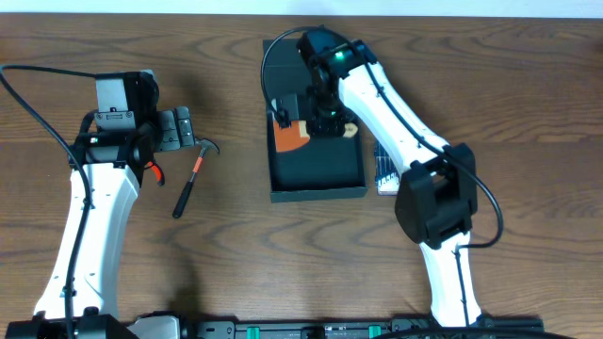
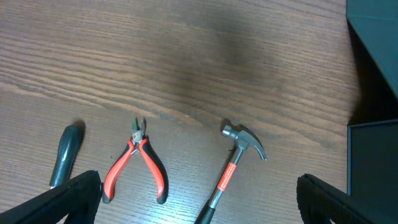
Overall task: Pack container
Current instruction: 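Carry the scraper with the right gripper and lower it into the box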
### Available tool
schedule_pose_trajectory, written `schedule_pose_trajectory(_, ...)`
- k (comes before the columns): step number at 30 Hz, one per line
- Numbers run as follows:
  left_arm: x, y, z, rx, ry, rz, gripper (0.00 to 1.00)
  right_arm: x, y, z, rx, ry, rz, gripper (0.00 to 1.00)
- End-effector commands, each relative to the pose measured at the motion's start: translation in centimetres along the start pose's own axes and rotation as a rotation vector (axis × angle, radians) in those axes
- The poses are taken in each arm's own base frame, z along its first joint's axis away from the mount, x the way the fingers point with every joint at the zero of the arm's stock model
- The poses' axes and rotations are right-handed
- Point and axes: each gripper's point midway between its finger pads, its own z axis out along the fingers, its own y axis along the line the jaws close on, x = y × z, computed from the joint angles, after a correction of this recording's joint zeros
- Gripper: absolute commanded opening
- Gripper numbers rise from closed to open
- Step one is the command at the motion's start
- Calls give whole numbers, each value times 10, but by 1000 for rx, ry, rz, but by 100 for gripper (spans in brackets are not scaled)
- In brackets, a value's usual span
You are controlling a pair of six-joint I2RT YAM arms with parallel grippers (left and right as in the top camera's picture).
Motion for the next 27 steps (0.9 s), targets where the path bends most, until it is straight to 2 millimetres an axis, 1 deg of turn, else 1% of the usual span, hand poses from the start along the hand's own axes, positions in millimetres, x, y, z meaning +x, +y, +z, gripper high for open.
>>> schedule_pose_trajectory(1,-5,2,-2,-4,-9,1,98,-11,13,9,-63,-32,-30,1)
schedule_pose_trajectory(5,-5,2,-2,-4,-9,1,98,-9,16,13,-76,-18,-30,1)
schedule_pose_trajectory(12,-5,2,-2,-4,-9,1,98,-4,10,15,-63,-26,-56,1)
schedule_pose_trajectory(21,-5,2,-2,-4,-9,1,98,-2,11,28,-90,-31,-54,1)
schedule_pose_trajectory(27,-5,2,-2,-4,-9,1,98,0,9,31,-88,-31,-47,1)
